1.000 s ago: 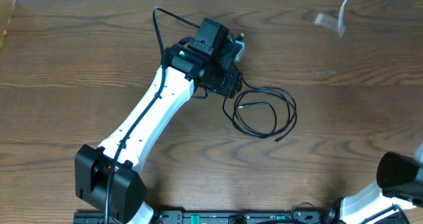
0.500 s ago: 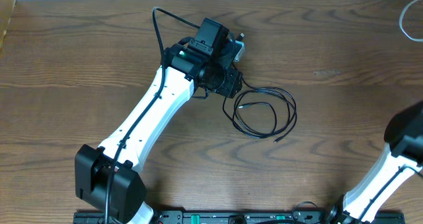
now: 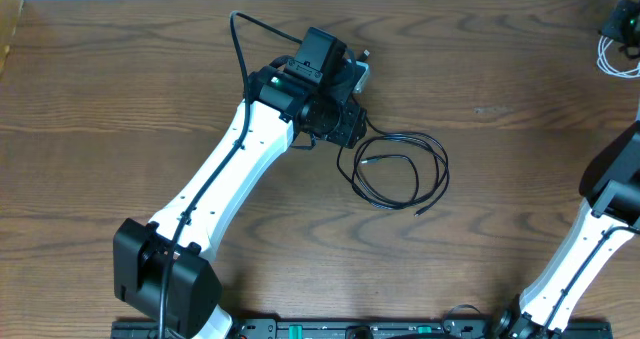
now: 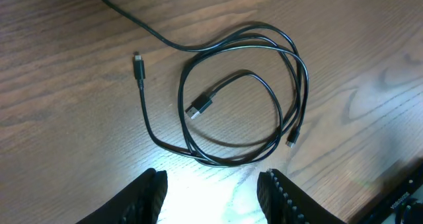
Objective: Untangle cables
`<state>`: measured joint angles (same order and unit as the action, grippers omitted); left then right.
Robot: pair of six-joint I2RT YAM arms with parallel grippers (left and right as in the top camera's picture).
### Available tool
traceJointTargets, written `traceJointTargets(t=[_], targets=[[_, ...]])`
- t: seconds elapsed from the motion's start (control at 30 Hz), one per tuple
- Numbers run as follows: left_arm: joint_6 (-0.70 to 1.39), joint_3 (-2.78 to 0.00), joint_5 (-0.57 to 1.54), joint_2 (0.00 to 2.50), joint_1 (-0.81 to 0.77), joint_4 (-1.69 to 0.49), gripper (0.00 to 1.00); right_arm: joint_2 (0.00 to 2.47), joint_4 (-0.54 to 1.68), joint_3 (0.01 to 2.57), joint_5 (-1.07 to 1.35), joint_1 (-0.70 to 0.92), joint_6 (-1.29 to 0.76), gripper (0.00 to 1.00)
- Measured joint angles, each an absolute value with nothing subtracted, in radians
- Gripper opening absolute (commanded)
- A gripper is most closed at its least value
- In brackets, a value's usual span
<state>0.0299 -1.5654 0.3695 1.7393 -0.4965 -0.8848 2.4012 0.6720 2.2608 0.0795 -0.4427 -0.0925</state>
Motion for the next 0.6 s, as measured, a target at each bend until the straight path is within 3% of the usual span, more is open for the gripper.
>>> traceJointTargets(t=[0.07,0.1,0.13,0.17,0.2,0.6], targets=[[0.030,-1.566,0.369,1.739,-0.496,-0.884,0.50,2.401,0.667,2.261,0.075,-0.450,-0.117,0.02],[0.030,-1.565,0.369,1.739,-0.496,-0.884,0.50,2.401,0.667,2.261,0.074,-0.456,-0.132,0.20],[0.030,-1.566,0.369,1.739,-0.496,-0.884,0.50,2.401,0.667,2.261,0.074,-0.463,-0.153,0.50],[0.030,-1.566,0.369,1.739,-0.496,-0.884,0.50,2.401,0.666,2.261,0.074,-0.469,-0.160,0.91],[0.030,-1.565,0.369,1.739,-0.496,-0.884,0.50,2.401,0.665,2.261,0.075,-0.477,-0.171,0.99],[0.030,-1.566,0.369,1.739,-0.496,-0.884,0.50,2.375,0.758,2.261,0.130,-0.557,-0.220,0.99]])
